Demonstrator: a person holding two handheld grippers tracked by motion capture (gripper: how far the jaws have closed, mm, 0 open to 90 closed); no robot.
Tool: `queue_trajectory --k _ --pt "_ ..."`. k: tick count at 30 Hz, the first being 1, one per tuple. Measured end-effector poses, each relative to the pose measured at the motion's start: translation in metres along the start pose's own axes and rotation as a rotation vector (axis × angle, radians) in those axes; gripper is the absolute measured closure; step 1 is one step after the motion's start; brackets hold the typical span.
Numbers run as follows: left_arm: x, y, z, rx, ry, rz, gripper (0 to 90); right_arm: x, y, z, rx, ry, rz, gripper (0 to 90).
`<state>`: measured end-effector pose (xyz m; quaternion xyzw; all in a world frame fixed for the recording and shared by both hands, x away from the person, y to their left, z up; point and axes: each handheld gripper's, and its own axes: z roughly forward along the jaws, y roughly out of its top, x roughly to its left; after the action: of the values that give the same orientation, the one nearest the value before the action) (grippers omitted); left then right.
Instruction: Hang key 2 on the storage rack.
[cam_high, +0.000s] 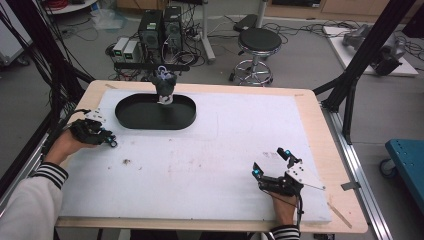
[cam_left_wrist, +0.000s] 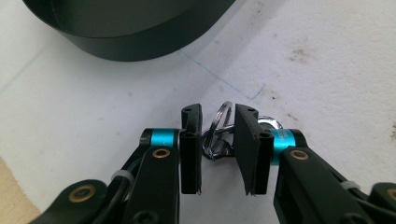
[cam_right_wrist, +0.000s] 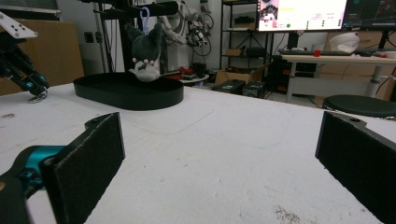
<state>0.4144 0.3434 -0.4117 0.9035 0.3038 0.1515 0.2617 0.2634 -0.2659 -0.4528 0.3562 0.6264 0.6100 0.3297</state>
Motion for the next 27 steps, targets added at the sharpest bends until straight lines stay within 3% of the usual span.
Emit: queue_trajectory --k 9,27 --pt "-0.0011 0.0005 -0.0006 -0.01 -0.009 0.001 82.9 0.0 0.0 0.0 0.0 0.0 0.0 0.6" --pt "-0.0022 0.0005 -0.0006 0.001 -0.03 -0.003 87.6 -0.0002 0.0 0.0001 -0.002 0.001 0.0 0.6"
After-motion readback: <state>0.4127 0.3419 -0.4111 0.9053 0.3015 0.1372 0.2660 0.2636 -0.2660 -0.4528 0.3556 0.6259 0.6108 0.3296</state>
